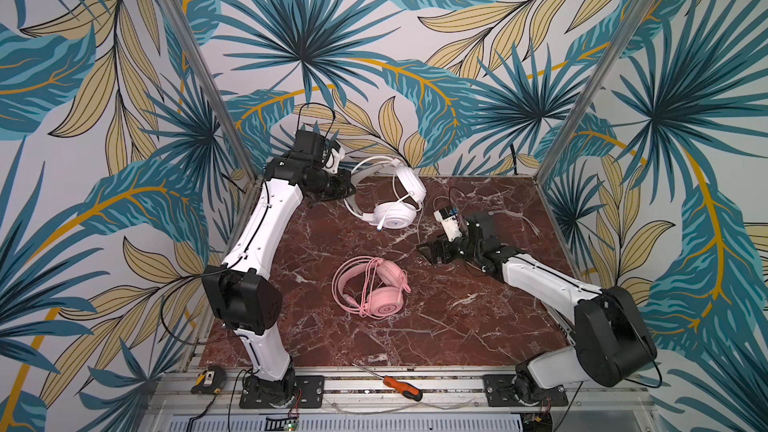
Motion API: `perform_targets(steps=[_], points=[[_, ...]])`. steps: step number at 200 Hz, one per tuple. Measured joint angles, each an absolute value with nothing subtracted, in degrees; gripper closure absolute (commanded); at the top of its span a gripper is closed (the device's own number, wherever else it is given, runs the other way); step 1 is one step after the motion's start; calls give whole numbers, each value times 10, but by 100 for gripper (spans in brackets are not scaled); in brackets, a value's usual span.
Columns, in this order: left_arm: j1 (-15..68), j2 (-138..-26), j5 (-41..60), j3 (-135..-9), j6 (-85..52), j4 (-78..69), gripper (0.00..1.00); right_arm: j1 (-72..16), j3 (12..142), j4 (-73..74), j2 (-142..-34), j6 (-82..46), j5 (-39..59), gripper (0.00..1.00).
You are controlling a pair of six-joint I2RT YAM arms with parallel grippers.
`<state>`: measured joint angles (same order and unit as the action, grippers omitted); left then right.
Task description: Wrap the headphones
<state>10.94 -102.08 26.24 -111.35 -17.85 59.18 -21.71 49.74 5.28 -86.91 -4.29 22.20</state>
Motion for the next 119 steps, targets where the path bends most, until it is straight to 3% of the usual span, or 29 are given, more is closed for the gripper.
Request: perform_targets(steps=[28, 75, 119], points=[[110, -1021, 267, -1114, -190, 592, 100, -218, 504, 102, -928, -63, 221, 11], [110, -1021, 279, -1114, -221, 592, 100, -218, 518, 176, -1010, -103, 236, 30], [110, -1021, 290, -1123, -246, 595, 100, -219, 518, 196, -1037, -123, 254, 41]])
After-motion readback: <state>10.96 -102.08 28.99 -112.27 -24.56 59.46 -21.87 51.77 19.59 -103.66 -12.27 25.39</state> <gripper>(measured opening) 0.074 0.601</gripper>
